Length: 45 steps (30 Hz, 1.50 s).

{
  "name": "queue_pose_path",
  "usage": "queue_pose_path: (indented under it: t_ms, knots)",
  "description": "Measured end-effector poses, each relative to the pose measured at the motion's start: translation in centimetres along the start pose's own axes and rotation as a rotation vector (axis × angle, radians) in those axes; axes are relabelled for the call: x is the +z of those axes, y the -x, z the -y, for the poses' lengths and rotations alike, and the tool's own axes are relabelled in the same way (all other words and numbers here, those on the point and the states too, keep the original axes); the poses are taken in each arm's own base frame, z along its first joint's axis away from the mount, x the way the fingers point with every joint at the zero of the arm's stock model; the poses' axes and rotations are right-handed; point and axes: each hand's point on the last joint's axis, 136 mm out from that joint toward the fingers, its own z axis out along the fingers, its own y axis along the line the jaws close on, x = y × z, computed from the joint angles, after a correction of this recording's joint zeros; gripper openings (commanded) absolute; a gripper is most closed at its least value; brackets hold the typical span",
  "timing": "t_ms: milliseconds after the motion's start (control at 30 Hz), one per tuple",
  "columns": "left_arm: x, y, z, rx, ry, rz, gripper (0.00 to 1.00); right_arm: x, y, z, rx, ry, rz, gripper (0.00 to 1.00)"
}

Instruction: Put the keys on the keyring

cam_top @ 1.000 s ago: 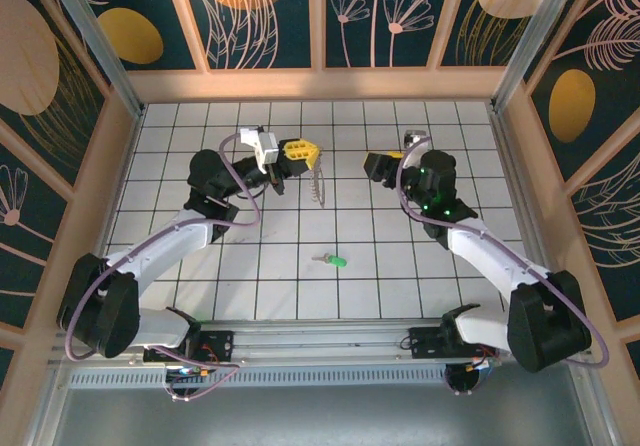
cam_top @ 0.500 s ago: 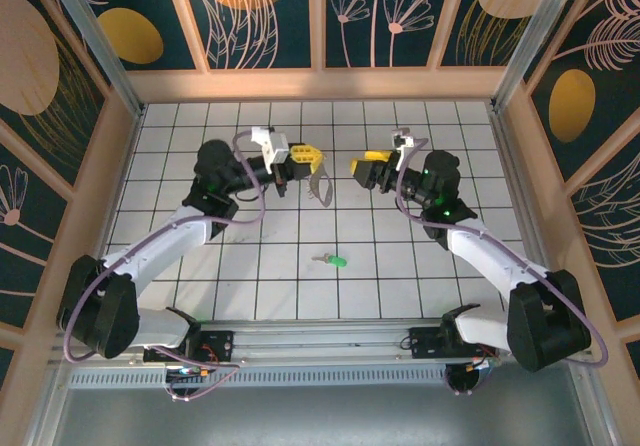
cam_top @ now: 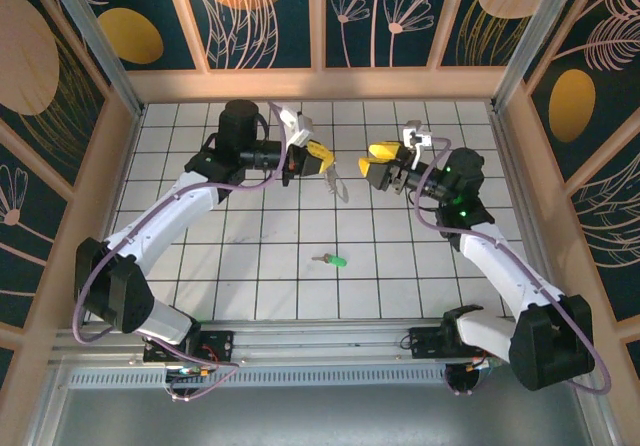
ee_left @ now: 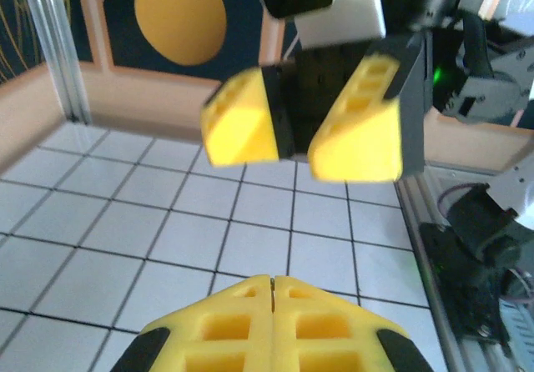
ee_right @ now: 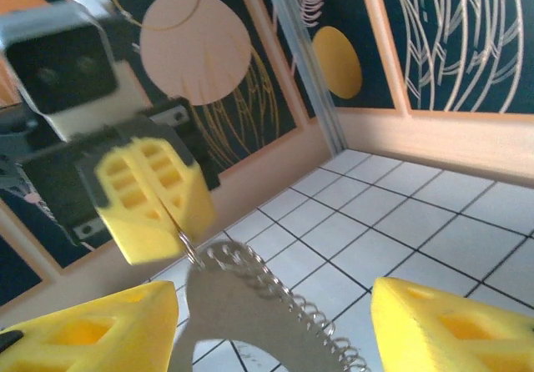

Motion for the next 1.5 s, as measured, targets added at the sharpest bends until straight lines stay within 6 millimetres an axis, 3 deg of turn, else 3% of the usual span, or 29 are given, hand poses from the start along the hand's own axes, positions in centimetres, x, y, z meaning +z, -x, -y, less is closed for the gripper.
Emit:
queue_pose_path:
  t_ms: [200,700,1200,1500]
  knots:
    - [-0.1,-0.8,0.9,-0.026,-0.042,-0.035,0.00,0.6,-0.2,-1.3,0.000,0.116,-0.052,0.60]
    - [-0.2,-1.1,1.7,-0.044,-0.090,-0.041,0.00,3.1,-3.7,-2.6,0.063,0.301,-0.184,0.54]
    - [-0.2,-0.6,2.0,-0.059,-0.108,-0.026,0.00,4.1,-3.5,-2.7,0.046,0.341,-0.186,0.45]
    - [-0.2,-0.6,1.9,-0.067,-0.107,-0.024,0.00,4.2,-3.4,-2.8,0.036,0.348,-0.187,0.45]
